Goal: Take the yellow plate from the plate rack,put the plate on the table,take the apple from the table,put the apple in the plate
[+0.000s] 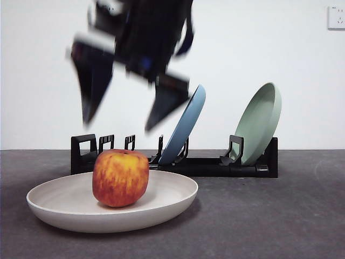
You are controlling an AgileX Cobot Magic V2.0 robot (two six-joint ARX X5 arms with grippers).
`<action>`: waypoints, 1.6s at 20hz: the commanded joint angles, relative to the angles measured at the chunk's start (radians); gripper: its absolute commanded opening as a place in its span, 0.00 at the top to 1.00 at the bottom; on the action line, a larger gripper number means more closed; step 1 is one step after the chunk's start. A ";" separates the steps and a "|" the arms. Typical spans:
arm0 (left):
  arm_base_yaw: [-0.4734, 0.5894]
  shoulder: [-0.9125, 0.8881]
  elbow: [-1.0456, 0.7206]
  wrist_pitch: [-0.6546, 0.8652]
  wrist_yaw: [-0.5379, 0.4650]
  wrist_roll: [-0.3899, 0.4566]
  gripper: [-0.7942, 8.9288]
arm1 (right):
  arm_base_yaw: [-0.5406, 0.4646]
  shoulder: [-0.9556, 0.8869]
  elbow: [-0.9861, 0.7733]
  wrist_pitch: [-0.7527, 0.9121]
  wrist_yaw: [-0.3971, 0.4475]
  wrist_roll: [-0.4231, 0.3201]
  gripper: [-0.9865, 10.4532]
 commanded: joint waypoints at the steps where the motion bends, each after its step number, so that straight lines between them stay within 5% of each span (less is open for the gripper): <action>1: 0.003 0.020 -0.002 0.056 -0.003 0.082 0.54 | -0.007 -0.077 0.006 0.004 0.010 -0.031 0.42; 6: 0.003 0.071 -0.002 0.149 0.000 0.227 0.94 | -0.034 -0.227 0.006 0.003 0.094 -0.044 0.66; 10: 0.006 0.121 -0.002 0.194 0.020 0.306 0.93 | -0.075 -0.330 0.006 -0.009 0.109 -0.061 0.92; 15: 0.105 0.197 -0.002 0.214 0.259 0.369 0.93 | -0.153 -0.452 0.006 -0.032 0.109 -0.061 0.93; 24: 0.624 0.251 -0.032 0.206 0.821 0.262 0.93 | -0.260 -0.645 -0.111 -0.080 0.108 -0.054 0.93; 32: 0.734 0.093 -0.327 0.397 0.890 0.098 0.93 | -0.260 -0.898 -0.579 0.282 0.123 0.056 0.93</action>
